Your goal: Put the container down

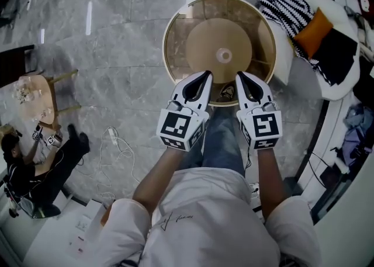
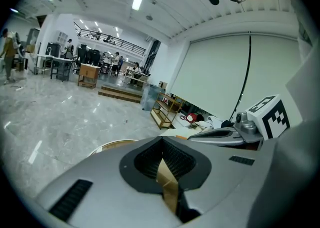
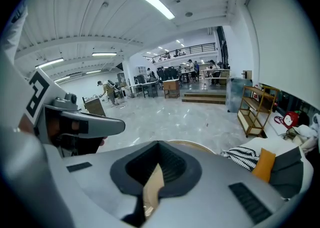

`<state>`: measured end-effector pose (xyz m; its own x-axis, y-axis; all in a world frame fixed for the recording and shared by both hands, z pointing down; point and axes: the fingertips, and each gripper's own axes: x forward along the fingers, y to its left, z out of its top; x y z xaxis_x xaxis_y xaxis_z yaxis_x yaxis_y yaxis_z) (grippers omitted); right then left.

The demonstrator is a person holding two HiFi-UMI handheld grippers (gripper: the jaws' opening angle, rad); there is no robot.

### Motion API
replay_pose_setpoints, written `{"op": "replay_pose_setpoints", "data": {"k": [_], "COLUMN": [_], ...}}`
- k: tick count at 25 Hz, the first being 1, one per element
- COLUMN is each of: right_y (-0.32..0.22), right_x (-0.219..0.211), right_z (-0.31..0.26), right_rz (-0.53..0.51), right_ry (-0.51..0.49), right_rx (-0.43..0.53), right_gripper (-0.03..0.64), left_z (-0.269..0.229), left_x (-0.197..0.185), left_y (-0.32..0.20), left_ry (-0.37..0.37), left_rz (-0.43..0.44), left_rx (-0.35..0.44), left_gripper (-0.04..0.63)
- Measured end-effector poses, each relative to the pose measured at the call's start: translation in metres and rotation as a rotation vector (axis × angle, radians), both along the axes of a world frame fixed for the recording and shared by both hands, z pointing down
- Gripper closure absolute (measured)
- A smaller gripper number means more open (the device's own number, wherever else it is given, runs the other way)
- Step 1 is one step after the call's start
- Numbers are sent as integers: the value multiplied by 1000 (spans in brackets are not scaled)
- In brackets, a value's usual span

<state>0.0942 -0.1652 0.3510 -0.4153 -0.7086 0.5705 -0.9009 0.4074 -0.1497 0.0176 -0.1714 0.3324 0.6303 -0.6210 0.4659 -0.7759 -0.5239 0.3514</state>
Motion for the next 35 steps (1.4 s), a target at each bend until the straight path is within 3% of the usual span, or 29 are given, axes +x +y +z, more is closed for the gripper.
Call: {"op": "replay_pose_setpoints", "data": {"k": [18, 35], "right_y": [37, 79], "right_x": [-17, -30], "right_z": [-73, -133], "right_rz": [-4, -7], "right_ry": [-20, -43], "right_rx": [45, 94], "right_gripper": [601, 601], "left_z": [-72, -137], "left_x": [-15, -24], "left_y": [42, 85], "left_ry": [28, 46], "left_rz": [16, 116], "left_rx": [70, 172], "left_gripper": [578, 578]}}
